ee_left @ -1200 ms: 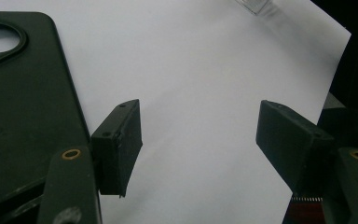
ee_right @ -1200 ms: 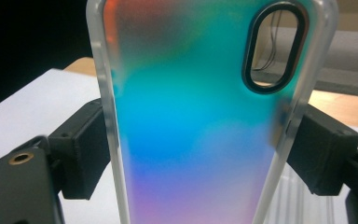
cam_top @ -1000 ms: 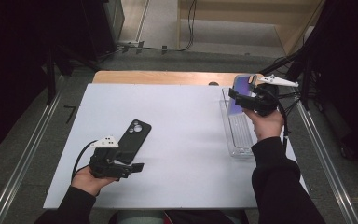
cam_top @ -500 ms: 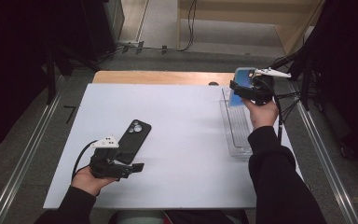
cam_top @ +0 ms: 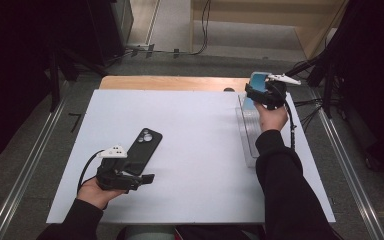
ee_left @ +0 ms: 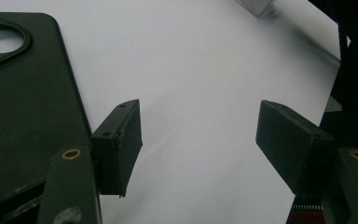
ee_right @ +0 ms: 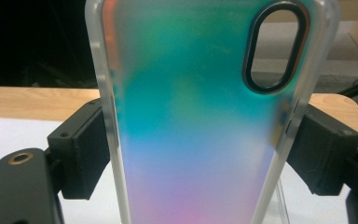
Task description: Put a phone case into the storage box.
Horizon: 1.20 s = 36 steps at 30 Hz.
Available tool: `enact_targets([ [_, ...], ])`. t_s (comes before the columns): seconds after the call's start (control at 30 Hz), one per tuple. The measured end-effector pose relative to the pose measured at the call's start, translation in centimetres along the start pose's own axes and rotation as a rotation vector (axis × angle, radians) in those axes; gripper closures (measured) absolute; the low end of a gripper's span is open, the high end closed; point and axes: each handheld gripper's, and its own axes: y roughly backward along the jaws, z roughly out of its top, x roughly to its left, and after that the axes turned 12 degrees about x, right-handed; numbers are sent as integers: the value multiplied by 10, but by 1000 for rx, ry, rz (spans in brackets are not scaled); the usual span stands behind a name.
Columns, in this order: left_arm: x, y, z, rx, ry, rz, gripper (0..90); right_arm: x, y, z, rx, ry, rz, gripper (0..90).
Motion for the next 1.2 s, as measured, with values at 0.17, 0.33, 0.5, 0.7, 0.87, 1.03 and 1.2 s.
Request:
enact_targets([
  [0.17,1,0,1,-1,-2,-2,313,-2,-16,0,9,26,-52,144],
  [0.33,2,-1,0,-4,6,-5,313,-5,-31,-3,21,25,-62,142],
  [0.5,2,-1,1,-5,7,-5,314,-4,-39,-5,39,34,-75,139],
  [0.7,2,-1,1,-4,4,-6,314,-5,-43,-5,52,42,-93,137],
  [0.87,1,-2,1,-2,2,-4,314,-5,-43,-5,58,34,-65,110],
  [1.03,2,-1,1,-7,7,-3,314,-4,-43,-4,59,45,-70,109],
  [1.2,2,-1,1,-9,9,1,314,-4,-44,-4,68,55,-69,87],
])
